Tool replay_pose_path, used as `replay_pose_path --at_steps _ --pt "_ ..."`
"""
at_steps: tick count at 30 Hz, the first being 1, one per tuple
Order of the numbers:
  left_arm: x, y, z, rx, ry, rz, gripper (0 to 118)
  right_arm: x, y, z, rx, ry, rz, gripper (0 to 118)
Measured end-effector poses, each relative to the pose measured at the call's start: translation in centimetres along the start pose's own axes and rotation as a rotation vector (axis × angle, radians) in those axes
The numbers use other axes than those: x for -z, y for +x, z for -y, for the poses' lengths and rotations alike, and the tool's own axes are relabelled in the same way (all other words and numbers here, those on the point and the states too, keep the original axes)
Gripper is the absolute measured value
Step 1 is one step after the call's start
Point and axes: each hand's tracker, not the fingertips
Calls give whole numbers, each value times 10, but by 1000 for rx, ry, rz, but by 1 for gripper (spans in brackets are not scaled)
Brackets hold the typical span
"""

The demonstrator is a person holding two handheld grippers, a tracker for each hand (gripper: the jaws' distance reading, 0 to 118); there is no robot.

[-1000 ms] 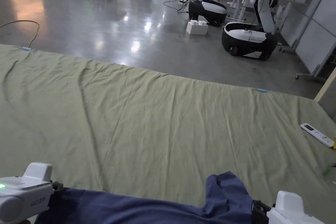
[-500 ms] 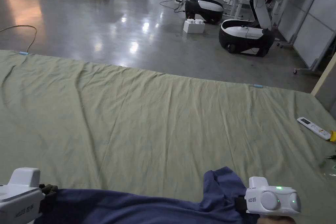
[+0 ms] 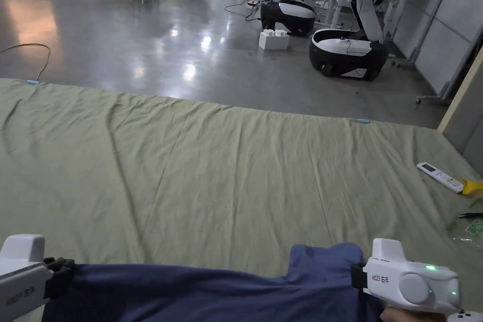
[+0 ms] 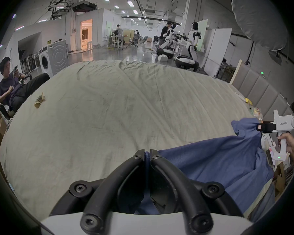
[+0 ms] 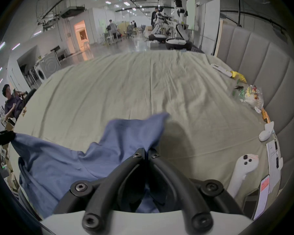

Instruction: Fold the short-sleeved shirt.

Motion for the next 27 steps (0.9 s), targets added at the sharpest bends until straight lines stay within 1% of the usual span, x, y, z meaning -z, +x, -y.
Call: replay_pose_path --at_steps 2,3,7,10,11,14,16,19,21,22,24,27 --pt "-11 -3 2 2 11 5 5 -26 0 5 -3 36 -20 3" --pt "-16 -4 4 4 16 6 5 -22 11 10 -9 46 -37 3" --pt "-43 -11 11 11 50 25 5 -66 6 29 -41 62 -46 3" --pt "-61 -14 22 11 54 36 5 -96 -1 51 -109 69 -38 3" --pt "-67 -15 27 12 60 41 5 -104 -4 59 -112 75 -30 3" --pt "-85 -21 40 6 64 46 5 -130 -1 80 -76 97 -25 3" --pt "-96 -25 49 -16 73 49 5 -146 -1 93 -67 97 -17 3" --pt "-109 -27 65 -28 63 66 5 -163 -3 112 -65 62 -5 3" --pt "-112 -26 78 -9 45 65 5 -169 -5 128 -61 21 -5 3" --pt "-113 -26 87 -3 10 52 5 -171 -6 137 -56 12 7 3" --pt "-110 -24 103 11 -48 28 5 -169 -7 155 -83 -51 24 3" --pt "-104 -22 125 14 -102 18 5 -157 -7 181 -80 -109 36 3"
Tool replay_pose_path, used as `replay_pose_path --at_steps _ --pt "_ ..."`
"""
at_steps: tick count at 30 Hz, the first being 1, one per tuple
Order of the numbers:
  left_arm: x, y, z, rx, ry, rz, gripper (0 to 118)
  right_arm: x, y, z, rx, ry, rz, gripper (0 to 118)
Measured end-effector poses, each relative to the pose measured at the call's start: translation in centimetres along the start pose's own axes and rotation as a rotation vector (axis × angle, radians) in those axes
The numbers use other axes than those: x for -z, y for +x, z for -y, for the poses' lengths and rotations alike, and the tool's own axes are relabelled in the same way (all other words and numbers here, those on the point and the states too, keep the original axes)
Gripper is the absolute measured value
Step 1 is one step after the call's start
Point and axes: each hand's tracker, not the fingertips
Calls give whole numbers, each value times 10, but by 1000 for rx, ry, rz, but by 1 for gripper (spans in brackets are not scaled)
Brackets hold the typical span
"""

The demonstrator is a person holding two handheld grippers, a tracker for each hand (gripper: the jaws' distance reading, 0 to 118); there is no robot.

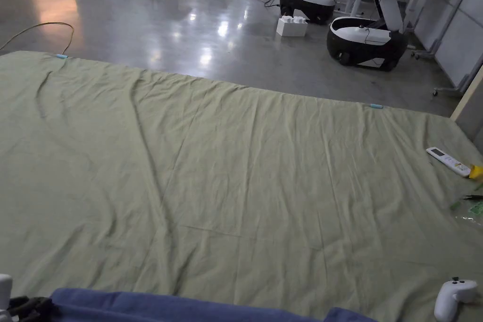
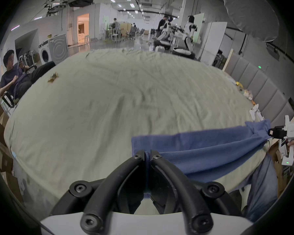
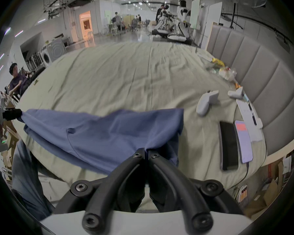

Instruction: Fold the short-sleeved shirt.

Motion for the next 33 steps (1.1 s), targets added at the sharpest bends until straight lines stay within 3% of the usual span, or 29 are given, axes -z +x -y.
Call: replay_pose_path --at_steps 12,13,14,15,16,17,20,23,29,33 --pt "51 8 28 30 -116 -82 7 57 -11 36 28 -94 41 7" --pt "56 1 31 22 -113 -81 8 58 -12 33 37 -98 47 17" --pt "57 -2 30 19 -110 -80 13 55 -13 30 51 -92 50 36" --pt "55 -2 29 19 -107 -78 23 49 -15 27 72 -75 52 61" --pt "50 -2 28 28 -90 -75 36 40 -19 21 71 -60 58 74" --pt "41 6 25 44 -63 -78 48 32 -23 15 66 -41 74 77" --pt "23 14 11 65 45 -108 56 6 -30 -8 66 65 145 77" --pt "6 25 -12 16 148 -87 58 -17 -36 -32 90 226 179 79" --pt "-15 63 -60 31 378 -107 57 -40 -57 -79 142 524 178 82" --pt "-18 89 -80 50 523 -116 51 -41 -75 -104 182 657 153 80"
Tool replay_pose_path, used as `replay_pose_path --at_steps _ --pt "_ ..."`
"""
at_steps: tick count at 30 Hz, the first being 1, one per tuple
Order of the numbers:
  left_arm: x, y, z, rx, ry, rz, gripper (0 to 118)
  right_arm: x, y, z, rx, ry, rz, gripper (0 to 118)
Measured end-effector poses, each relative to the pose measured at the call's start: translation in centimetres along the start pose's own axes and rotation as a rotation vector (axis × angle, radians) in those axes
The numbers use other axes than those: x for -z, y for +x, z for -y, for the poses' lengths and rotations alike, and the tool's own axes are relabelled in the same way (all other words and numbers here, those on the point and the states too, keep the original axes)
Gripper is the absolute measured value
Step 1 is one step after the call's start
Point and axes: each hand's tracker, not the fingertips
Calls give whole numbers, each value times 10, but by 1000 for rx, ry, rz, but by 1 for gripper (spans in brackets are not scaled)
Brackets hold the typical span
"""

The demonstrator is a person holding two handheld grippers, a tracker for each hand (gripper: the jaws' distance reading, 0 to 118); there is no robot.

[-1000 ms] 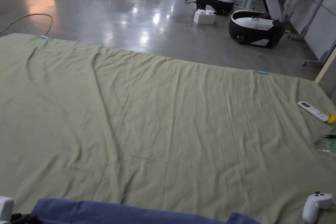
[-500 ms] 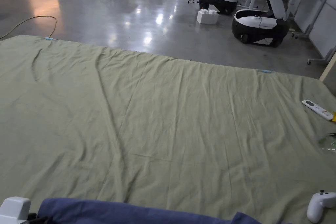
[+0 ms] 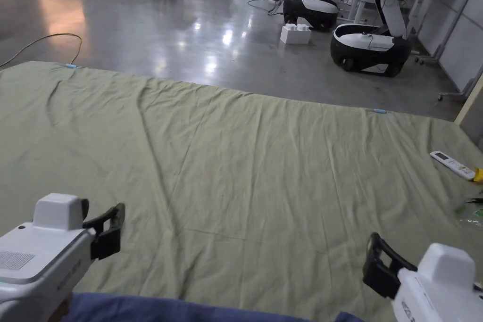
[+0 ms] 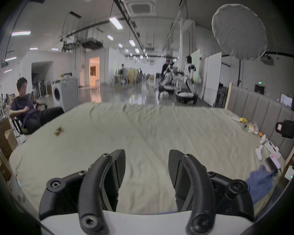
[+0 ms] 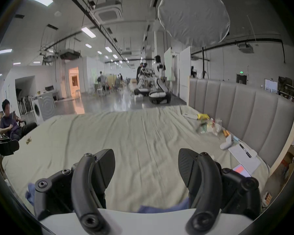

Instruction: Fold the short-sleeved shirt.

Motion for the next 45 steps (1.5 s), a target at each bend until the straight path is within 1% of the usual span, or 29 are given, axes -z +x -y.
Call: replay_pose_path --at_steps 1,2,3,4,5,6,7,8,9,10,12,13,14,16,23,25,27,32,35,36,38,39,40,41,42,43,45 --pt "2 6 -4 9 29 6 48 3 -7 -3 -6 10 1 78" --pt "2 13 -8 23 53 6 45 5 -13 -5 -4 54 -4 72" --pt "2 21 -13 50 81 8 41 9 -20 -7 -22 90 -8 62" --pt "1 29 -17 73 106 1 35 13 -25 -7 -26 86 -12 52" --pt "1 35 -20 87 122 -4 26 16 -30 -9 -27 106 -16 42" --pt "2 40 -22 97 135 -10 17 18 -34 -10 -23 115 -16 23" --pt "3 45 -24 100 147 -24 15 22 -38 -11 -23 121 -11 12" --pt "2 50 -26 108 158 -24 14 23 -42 -12 -34 130 -16 7" --pt "2 53 -27 115 171 -25 6 25 -44 -13 -39 136 -26 6" --pt "3 55 -27 109 180 -31 6 25 -47 -15 -69 165 -39 3" --pt "1 58 -28 100 202 -43 4 25 -55 -16 -114 204 -52 2" --pt "1 60 -28 98 207 -62 4 24 -58 -19 -150 237 -54 1" --pt "1 60 -30 93 205 -74 4 24 -59 -20 -150 231 -43 1" --pt "2 59 -31 72 202 -61 4 24 -61 -20 -131 239 -52 1" --pt "3 49 -32 43 181 -50 4 26 -61 -25 -115 244 -37 1" --pt "5 40 -37 18 113 -54 4 27 -59 -27 -120 244 -34 1" --pt "6 27 -39 22 39 -39 4 27 -58 -28 -123 243 -33 1" --pt "-5 -30 -24 -137 -100 36 4 29 -59 -27 -138 231 -39 1" --pt "-9 -67 -2 -221 -199 97 5 32 -60 -23 -127 203 -39 1" --pt "-13 -74 5 -234 -244 117 6 34 -62 -21 -128 192 -39 1" --pt "-11 -90 24 -241 -351 165 17 35 -63 -17 -123 173 -52 1" --pt "-9 -97 33 -247 -387 146 30 36 -65 -15 -126 165 -55 1" --pt "-8 -103 42 -261 -443 159 43 37 -66 -12 -128 162 -59 1" --pt "-4 -110 52 -264 -496 205 59 37 -67 -10 -131 157 -60 1" --pt "0 -115 63 -287 -528 235 71 38 -69 -8 -132 147 -62 1" --pt "3 -119 74 -308 -556 248 71 39 -69 -7 -132 135 -67 1" --pt "12 -132 91 -396 -603 269 71 39 -70 -4 -127 116 -76 1"
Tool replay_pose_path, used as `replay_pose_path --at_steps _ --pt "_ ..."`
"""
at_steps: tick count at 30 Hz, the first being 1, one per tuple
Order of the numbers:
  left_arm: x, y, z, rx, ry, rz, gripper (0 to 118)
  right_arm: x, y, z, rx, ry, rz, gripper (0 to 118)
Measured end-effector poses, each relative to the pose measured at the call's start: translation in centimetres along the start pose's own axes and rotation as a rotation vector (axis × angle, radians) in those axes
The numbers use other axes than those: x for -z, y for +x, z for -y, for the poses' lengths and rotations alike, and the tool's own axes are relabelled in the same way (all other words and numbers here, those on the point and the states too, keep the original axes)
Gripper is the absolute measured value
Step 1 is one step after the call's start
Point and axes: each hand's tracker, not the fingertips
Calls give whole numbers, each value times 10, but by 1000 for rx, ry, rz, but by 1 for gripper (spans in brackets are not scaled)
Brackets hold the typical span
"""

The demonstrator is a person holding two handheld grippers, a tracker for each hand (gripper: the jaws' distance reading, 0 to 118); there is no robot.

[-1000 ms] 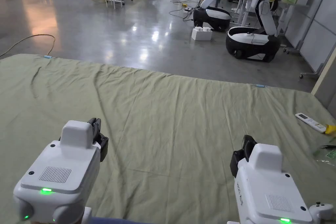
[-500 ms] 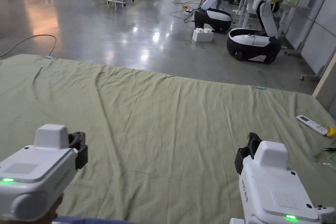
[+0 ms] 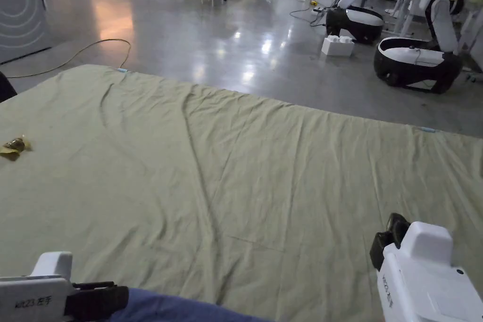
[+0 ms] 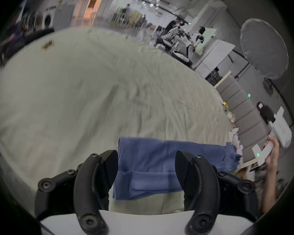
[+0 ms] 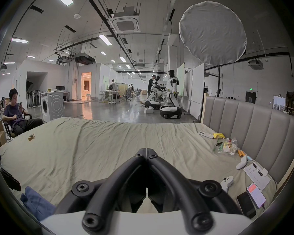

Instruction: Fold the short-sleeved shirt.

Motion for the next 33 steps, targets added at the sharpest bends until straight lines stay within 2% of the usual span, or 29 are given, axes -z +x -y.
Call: replay_pose_path --at_steps 5,9,10,12,16,18,20,23,25,30,33 --pt "35 -63 4 -216 -4 173 72 2 1 6 -7 -37 0 1" --pt "59 -96 8 -309 -3 227 71 5 10 5 6 -67 14 1" --pt "59 -100 8 -325 18 258 71 5 12 4 5 -69 17 1" --pt "44 -64 9 -369 20 286 67 5 15 3 8 -70 20 1" --pt "44 -54 14 -349 -1 303 58 6 19 1 27 -79 29 1" --pt "39 -53 10 -340 -14 301 58 6 20 2 31 -93 32 1" --pt "40 -95 -14 -334 -31 251 58 5 20 1 26 -91 31 1" --pt "36 -96 -14 -273 -27 214 60 6 19 2 20 -93 27 1" --pt "37 -101 -13 -279 -40 211 60 7 18 3 22 -100 21 1" --pt "47 -77 6 -347 -59 311 59 8 12 5 24 -106 5 1" --pt "68 -96 5 -390 -98 397 59 7 9 6 19 -109 0 1"
